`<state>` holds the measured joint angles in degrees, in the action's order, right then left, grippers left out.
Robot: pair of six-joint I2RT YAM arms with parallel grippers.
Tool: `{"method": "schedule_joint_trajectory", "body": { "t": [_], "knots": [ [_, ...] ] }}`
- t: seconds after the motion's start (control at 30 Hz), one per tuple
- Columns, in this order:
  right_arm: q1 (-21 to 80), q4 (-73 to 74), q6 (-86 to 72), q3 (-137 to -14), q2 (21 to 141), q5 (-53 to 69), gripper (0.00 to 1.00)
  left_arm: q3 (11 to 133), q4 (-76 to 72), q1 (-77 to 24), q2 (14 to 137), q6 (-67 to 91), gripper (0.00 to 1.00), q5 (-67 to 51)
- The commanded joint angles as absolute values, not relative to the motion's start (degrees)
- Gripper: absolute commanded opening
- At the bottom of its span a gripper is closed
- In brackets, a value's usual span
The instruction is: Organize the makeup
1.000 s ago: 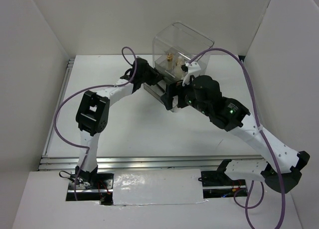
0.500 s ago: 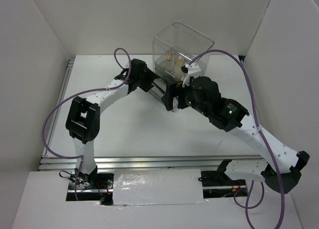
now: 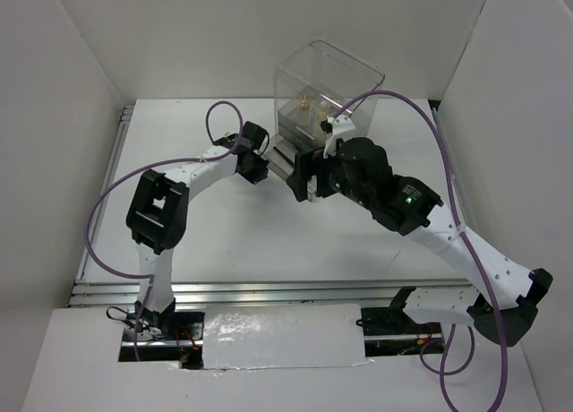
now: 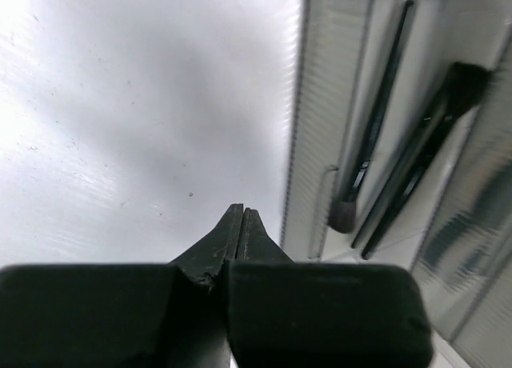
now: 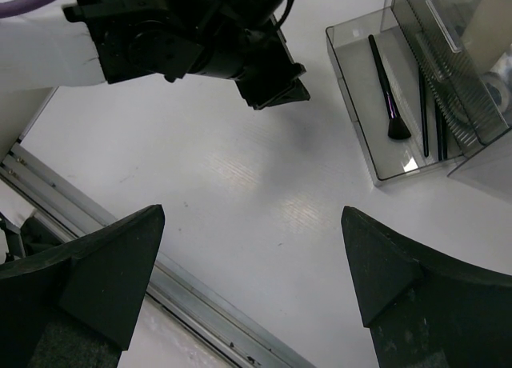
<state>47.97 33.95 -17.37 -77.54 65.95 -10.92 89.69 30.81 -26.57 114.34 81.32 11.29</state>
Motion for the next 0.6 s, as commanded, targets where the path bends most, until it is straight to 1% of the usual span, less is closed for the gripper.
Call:
{"method": "schedule_joint_trajectory", "body": {
  "t": [0.0, 0.23, 0.57],
  "knots": [
    [47.8, 32.8, -17.1, -77.1, 64.1, -10.7, 1.0, 91.4, 28.4, -27.6, 116.9, 80.3, 0.0, 11.3],
    [47.8, 34.1, -15.6, -76.6, 64.0, -10.5, 1.0, 91.4, 13.7, -27.7, 122.6, 73.9, 0.01, 4.1],
    [47.7, 33.8, -14.8, -74.1, 63.7, -10.4, 1.0, 93.2, 4.0, -27.9, 127.8, 72.5, 0.0, 0.5]
  ]
}}
